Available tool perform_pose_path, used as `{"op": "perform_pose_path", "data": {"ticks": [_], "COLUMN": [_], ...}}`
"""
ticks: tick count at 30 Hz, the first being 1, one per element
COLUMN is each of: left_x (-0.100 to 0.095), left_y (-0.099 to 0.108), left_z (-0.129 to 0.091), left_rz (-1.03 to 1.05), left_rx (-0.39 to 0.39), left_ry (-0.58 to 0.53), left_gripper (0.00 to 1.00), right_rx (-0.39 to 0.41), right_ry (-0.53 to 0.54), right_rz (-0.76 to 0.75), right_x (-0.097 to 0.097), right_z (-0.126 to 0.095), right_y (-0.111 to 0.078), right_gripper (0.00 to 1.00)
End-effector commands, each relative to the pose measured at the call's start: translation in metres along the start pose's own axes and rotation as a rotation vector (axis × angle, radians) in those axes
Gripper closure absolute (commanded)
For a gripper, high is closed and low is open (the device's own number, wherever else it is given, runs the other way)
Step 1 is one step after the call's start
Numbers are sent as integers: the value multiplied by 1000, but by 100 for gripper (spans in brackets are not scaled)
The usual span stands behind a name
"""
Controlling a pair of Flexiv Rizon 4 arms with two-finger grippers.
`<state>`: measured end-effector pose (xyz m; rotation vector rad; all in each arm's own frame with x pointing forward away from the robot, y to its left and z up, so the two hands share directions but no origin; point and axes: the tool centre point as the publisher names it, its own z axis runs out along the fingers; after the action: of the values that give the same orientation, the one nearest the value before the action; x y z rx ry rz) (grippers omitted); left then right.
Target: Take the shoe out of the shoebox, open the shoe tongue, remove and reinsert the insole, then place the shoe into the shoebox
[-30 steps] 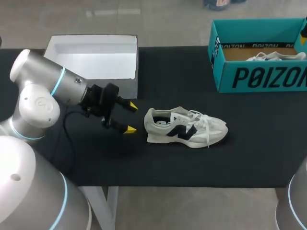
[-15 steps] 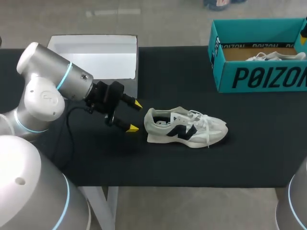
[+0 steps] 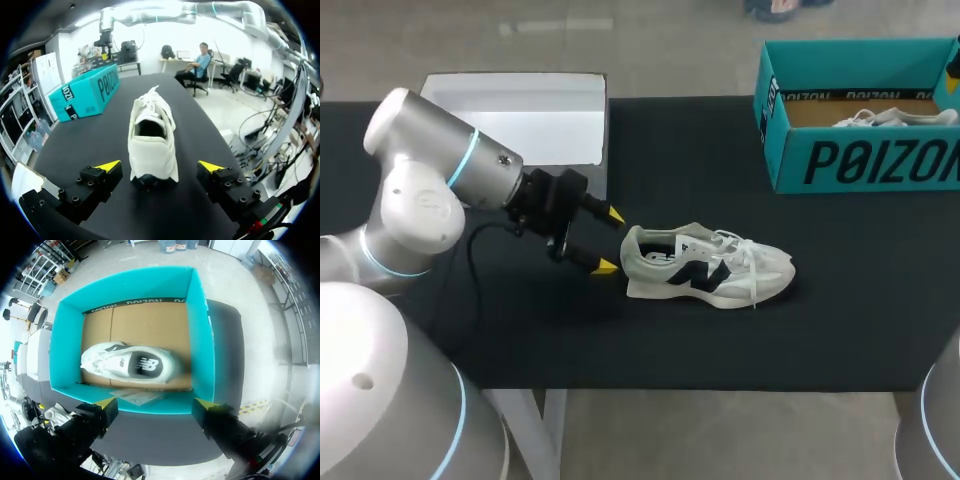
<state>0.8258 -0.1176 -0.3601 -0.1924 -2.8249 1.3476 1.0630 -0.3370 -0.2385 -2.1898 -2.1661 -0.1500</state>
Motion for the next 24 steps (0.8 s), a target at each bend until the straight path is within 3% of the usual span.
{"op": "perform_pose_path", "data": {"ticks": [1,7,12,24], "left_x": [-3,-7,-8,-14], "left_y": [10,25,30,33], "left_z": [17,32,38,56], "left_rz": [-10,-46,-76,-84], "left_rx": [7,22,61,63], "left_ry": [-16,-12,9,8], "left_gripper": [0,0,0,0], "right_rx": [0,0,0,0], "right_ry": [0,0,0,0], "right_rz": [0,0,0,0], "right_x": [0,0,0,0], "right_z": [0,0,0,0], "right_y": [1,1,1,1], "right_gripper": [0,0,0,0]}}
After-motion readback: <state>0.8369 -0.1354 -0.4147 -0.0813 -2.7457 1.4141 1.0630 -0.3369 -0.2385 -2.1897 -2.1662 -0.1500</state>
